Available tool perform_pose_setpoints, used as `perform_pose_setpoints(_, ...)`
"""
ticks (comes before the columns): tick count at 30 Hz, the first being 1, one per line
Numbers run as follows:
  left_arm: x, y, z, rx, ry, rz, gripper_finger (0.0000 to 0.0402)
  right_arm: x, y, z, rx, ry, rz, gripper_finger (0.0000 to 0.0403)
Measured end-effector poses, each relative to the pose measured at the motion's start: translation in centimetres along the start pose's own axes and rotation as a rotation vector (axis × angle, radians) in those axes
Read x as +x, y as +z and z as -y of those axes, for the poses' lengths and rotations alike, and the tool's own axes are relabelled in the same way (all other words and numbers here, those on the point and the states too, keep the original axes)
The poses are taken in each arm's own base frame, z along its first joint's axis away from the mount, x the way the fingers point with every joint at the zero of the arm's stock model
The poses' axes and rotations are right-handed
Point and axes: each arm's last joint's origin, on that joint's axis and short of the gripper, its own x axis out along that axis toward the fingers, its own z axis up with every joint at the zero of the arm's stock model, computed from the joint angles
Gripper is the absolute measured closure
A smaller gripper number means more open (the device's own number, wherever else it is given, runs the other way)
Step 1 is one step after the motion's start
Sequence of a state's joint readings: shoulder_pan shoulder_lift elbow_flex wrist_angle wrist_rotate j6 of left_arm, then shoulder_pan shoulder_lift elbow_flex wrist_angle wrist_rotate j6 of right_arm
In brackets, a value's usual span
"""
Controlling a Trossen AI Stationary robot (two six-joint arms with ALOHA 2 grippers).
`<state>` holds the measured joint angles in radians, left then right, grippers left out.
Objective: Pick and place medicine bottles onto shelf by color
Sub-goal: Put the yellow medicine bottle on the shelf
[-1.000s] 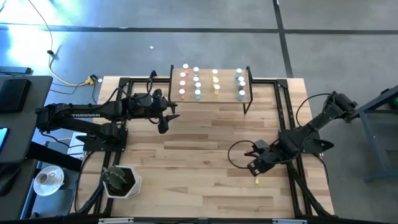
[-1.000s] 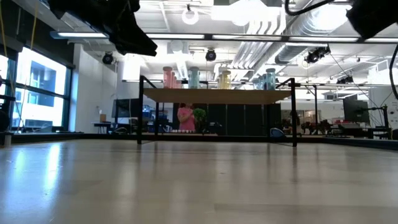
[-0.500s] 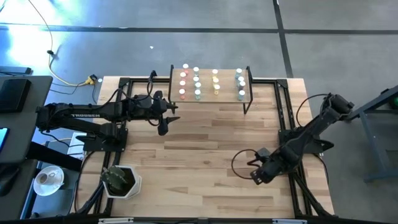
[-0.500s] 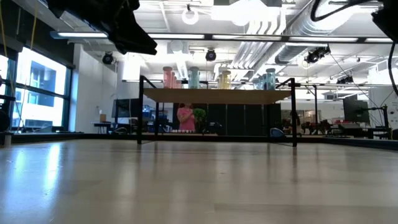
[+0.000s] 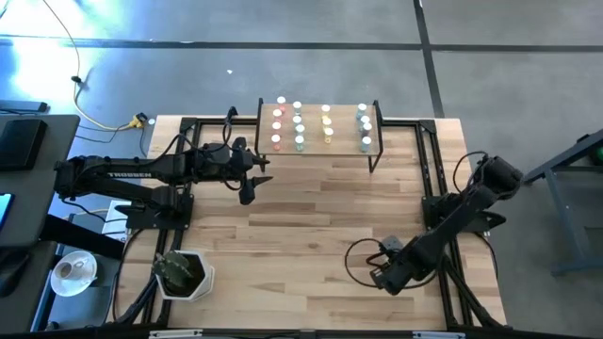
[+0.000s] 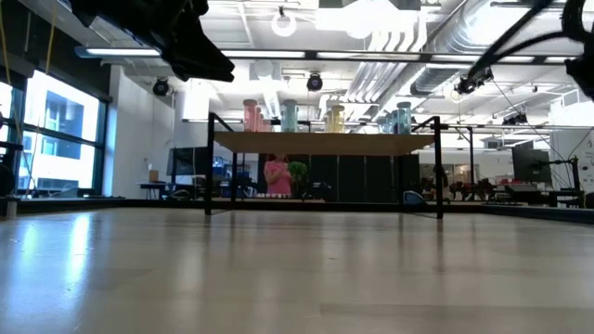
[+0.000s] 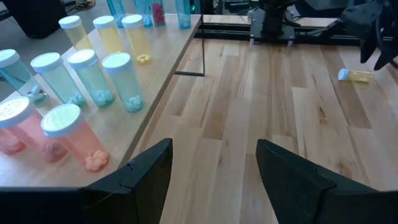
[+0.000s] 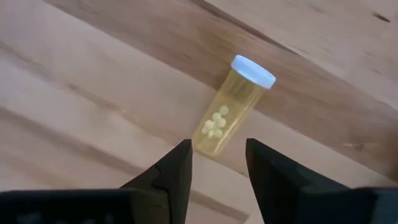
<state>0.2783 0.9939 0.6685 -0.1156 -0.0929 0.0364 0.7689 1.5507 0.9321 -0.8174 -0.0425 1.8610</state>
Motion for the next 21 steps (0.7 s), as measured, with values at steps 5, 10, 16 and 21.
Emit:
perform_pose_setpoints(5,0.0,0.0,0.0,0.0,0.0,0.0,0.0178,1.4,-0.1,-0.6,0.008,-0.018,0.003,0.026)
perform_pose_setpoints(10,0.0,0.0,0.0,0.0,0.0,0.0,0.0178,2.0,-0.2,-0.8,0.025,-0.018,0.0,0.026)
perform_pose_setpoints(16,0.0,0.0,0.0,-0.008,-0.002,0.0,0.0178,2.2,-0.2,-0.8,0.029,-0.03,-0.01,0.026)
perform_pose_setpoints(21,0.0,0.0,0.0,-0.008,-0.002,0.0,0.0178,2.2,-0.1,-0.8,0.082,-0.022,0.021,0.026)
